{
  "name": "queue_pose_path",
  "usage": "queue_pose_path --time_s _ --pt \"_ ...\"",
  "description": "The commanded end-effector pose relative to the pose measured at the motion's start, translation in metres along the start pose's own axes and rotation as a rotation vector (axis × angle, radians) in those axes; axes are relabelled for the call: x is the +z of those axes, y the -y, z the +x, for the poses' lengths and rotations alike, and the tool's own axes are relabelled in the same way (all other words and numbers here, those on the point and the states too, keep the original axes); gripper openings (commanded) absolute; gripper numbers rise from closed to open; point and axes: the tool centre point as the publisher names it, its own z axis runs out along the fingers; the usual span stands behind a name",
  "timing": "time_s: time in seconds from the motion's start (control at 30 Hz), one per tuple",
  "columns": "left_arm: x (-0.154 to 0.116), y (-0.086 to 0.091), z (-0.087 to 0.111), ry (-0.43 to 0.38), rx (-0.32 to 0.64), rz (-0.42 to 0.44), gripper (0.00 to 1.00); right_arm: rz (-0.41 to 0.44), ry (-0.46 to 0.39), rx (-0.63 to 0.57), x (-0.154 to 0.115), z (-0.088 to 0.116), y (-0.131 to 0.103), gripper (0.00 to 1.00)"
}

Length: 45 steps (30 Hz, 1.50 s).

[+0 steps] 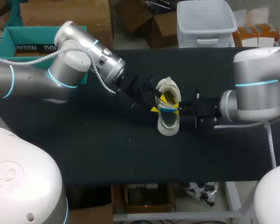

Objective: Open the shoe tongue, take the insole out of the shoe, put the insole back into the shoe, and pack the shoe into the shoebox

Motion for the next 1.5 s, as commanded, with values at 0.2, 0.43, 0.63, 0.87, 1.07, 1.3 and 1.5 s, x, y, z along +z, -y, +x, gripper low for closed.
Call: queue_pose_path --time_s 0.2,0.43,0.63,0.87,1.07,1.3,1.5 --pt "0.005 0.018 0.007 -0.010 0.039 0.015 0.00 0.002 -0.002 0.005 -0.002 -0.001 -0.002 0.00" --pt "0.006 0.013 0.004 -0.005 0.037 -0.005 0.00 -0.002 0.001 0.012 -0.005 -0.005 0.010 1.00" --pt "0.002 0.006 0.002 0.007 0.019 -0.017 0.00 -0.054 0.006 0.009 -0.012 -0.012 0.032 0.45" --pt "0.002 0.003 0.002 0.012 0.011 -0.019 0.00 -0.085 -0.003 0.003 -0.017 -0.015 0.042 0.00" --pt "0.006 0.000 0.001 0.009 0.007 -0.018 0.00 -0.076 -0.001 -0.003 -0.009 -0.013 0.031 0.00" --pt "0.007 -0.011 -0.006 0.018 -0.014 -0.043 0.00 -0.063 0.009 -0.024 0.003 -0.005 0.011 0.00" --pt "0.008 -0.017 -0.007 0.012 -0.041 -0.046 0.40 -0.069 0.022 -0.014 0.007 -0.003 0.002 0.00"
